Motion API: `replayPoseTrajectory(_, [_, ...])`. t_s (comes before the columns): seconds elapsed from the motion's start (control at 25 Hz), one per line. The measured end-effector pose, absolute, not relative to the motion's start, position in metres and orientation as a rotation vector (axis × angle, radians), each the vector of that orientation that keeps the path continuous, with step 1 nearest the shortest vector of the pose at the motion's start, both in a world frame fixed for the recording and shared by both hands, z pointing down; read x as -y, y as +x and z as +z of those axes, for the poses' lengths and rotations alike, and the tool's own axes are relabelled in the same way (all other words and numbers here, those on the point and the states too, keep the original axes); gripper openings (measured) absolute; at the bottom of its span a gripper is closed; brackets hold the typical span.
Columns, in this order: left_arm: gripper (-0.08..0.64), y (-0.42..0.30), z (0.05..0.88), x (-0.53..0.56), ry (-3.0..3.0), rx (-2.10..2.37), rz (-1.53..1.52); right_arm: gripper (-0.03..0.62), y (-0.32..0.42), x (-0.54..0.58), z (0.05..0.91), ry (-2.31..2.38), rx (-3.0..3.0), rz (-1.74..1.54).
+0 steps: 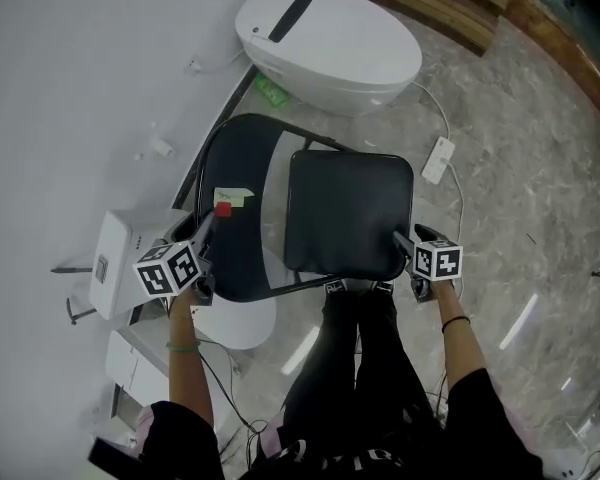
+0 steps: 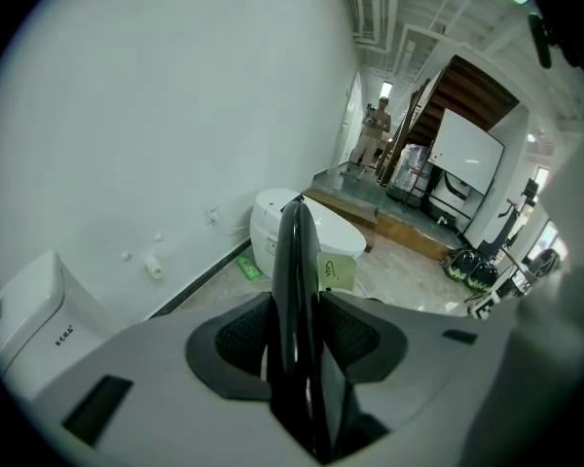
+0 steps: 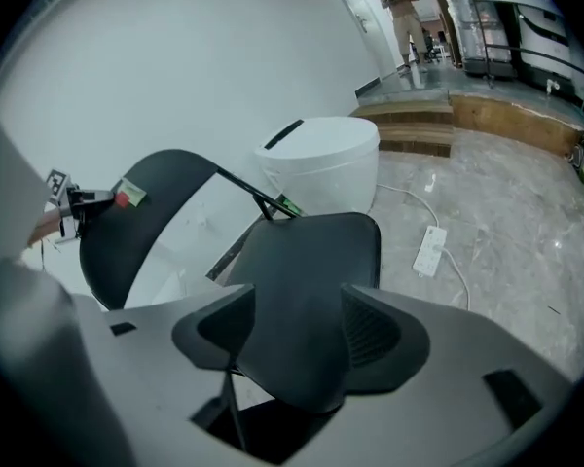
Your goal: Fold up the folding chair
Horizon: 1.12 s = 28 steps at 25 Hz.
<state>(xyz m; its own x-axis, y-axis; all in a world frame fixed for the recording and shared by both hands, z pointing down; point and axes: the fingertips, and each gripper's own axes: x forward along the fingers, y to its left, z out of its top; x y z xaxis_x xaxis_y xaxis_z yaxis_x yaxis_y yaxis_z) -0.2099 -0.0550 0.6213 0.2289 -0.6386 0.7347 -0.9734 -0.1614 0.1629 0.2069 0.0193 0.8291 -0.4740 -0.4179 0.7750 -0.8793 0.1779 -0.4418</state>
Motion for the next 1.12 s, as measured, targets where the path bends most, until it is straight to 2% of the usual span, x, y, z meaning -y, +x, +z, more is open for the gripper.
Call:
replayPoseTrajectory(0.24, [0.155, -0.210, 0.623, 0.057, 1.930, 1.500, 0.686, 0.295, 0.226, -0.023, 0.910, 1.168, 1.913, 1.300])
replayPoseTrajectory(0.48, [0.155, -0.209, 0.625, 0.059, 1.953, 1.502, 0.680, 0.307, 0.235, -0.019, 0.963, 1.130, 1.897, 1.325])
replayPoseTrajectory(0.84, [0.156, -0.209, 0.628, 0.059, 1.938, 1.565, 0.783, 0.319, 0.237, -0.021, 1.003, 1.096, 1.873, 1.365])
replayPoseTrajectory(1.12, [0.156, -0.210, 0.628, 0.057, 1.935, 1.557, 0.782, 0.321, 0.230, -0.023, 1.016, 1.075, 1.889, 1.545])
